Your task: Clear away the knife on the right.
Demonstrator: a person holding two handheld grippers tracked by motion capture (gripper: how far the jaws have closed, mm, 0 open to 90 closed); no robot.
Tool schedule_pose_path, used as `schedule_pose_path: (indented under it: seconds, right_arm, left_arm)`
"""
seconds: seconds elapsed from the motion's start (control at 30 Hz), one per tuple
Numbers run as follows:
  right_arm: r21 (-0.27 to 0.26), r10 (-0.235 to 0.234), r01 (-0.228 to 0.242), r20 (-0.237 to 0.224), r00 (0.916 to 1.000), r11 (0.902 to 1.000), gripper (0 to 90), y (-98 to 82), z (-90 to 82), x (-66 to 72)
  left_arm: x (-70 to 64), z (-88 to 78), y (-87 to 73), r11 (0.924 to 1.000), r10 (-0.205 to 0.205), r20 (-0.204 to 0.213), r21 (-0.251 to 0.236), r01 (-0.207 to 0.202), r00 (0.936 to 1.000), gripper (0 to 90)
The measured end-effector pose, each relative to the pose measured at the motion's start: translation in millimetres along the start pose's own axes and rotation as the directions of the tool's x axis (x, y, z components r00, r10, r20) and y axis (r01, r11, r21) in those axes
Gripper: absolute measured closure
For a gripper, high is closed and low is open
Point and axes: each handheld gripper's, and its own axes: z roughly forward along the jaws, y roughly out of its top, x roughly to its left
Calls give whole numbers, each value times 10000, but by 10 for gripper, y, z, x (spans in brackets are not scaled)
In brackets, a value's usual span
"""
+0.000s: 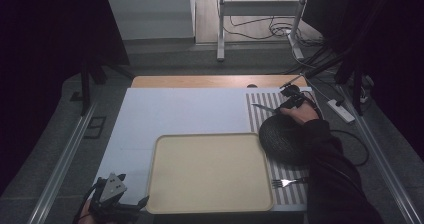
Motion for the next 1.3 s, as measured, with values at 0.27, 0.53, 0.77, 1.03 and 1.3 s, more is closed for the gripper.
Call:
schedule_pose_path:
  seconds: [0.27, 0.53, 0.77, 1.03, 1.3]
  right_arm:
    - [187, -629, 629, -28, 9980, 9978, 780, -42, -46, -2]
    - [182, -1169, 1161, 520, 9918, 9931, 782, -68, -71, -2]
    - [-73, -1147, 1162, 1073, 9876, 9932, 783, -154, -194, -126]
    - [-321, -843, 891, 1285, 9881, 9955, 782, -243, -317, -253]
    - [-791, -190, 257, 842, 9963, 9965, 782, -349, -497, -326]
  left_arm:
    - [-4, 1, 1, 10000, 37, -9, 16, -37, 10000, 18]
    - [-5, 1, 0, 10000, 44, -7, 8, -44, 10000, 18]
    - [-7, 1, 3, 10000, 55, -22, 24, -55, 10000, 18]
    - [-8, 1, 3, 10000, 65, -22, 25, -65, 10000, 17]
    - [-1, 1, 3, 10000, -6, 3, -4, 6, 10000, 17]
